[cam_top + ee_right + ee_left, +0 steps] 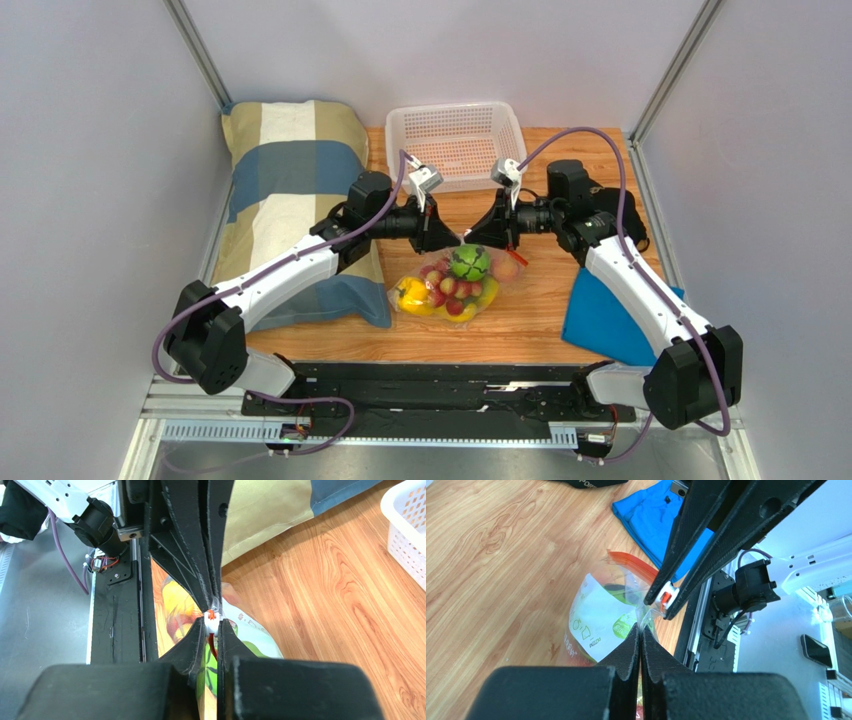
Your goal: Open the zip-top bag and remove the fake food
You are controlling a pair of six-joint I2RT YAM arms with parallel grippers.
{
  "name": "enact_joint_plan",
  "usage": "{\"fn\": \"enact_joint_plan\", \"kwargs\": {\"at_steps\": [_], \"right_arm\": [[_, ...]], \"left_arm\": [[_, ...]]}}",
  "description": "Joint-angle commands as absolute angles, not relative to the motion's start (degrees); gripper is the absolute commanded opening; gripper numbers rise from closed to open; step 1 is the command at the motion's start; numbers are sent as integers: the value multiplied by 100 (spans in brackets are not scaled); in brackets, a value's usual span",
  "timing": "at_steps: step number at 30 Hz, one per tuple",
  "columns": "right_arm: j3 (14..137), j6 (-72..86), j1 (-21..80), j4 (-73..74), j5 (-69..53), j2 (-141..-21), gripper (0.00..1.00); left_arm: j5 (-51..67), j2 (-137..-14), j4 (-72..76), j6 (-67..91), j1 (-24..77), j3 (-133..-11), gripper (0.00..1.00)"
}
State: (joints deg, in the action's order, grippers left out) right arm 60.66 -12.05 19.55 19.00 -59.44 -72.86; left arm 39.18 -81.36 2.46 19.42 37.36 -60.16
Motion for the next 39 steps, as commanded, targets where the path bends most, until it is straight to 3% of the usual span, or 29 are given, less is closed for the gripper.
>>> {"fn": "enact_joint_plan", "kwargs": {"at_steps": [1, 2, 3, 5, 9, 15, 17, 19, 20, 21, 23, 28, 35, 39], "right_arm": [[6100, -1090, 1881, 1758, -5809, -7154, 0], [6134, -1090, 1872, 1758, -5836, -7163, 0], [6170, -1020, 1872, 1749, -5879, -7189, 0], [6258, -888, 1881, 1671, -6003, -7242, 0], [6346, -677, 1872, 1582, -6135, -7260, 0], [6407, -299, 1872, 1292, -6328, -7312, 0], [6451, -168, 1872, 1231, -6354, -7348, 0], [6486, -132, 1890, 1204, -6381, -7383, 0], [6486, -114, 1890, 1204, -6398, -7392, 0], [6460, -106, 1890, 1204, -6398, -7400, 0], [6425, -149, 1881, 1248, -6337, -7392, 0], [6223, -500, 1881, 1738, -5987, -7295, 0], [5880, -914, 1820, 2180, -5476, -6917, 0], [6037, -320, 1819, 1995, -5564, -7083, 0]], "left_arm": [[4122, -7831, 554, 1907, 3718, -6073, 0], [4322, -7892, 484, 1890, 3726, -6186, 8], [4376, -7945, 353, 1803, 3735, -6283, 31], [4508, -8068, 246, 1714, 3770, -6416, 44], [4675, -8305, 255, 1582, 3841, -6513, 51], [4842, -8674, 667, 1669, 3920, -6478, 52], [4843, -8797, 860, 1731, 3920, -6504, 51], [4817, -8842, 1054, 1907, 3929, -6521, 41], [4816, -8850, 1281, 2003, 3929, -6521, 32], [4816, -8851, 1405, 2195, 3920, -6530, 14], [4799, -8859, 1625, 2346, 3920, -6522, 0], [4080, -8176, 2572, 2978, 3683, -5619, 0], [3964, -7708, 1996, 2672, 3524, -5441, 0], [4148, -7760, 1620, 2602, 3524, -5597, 0]]}}
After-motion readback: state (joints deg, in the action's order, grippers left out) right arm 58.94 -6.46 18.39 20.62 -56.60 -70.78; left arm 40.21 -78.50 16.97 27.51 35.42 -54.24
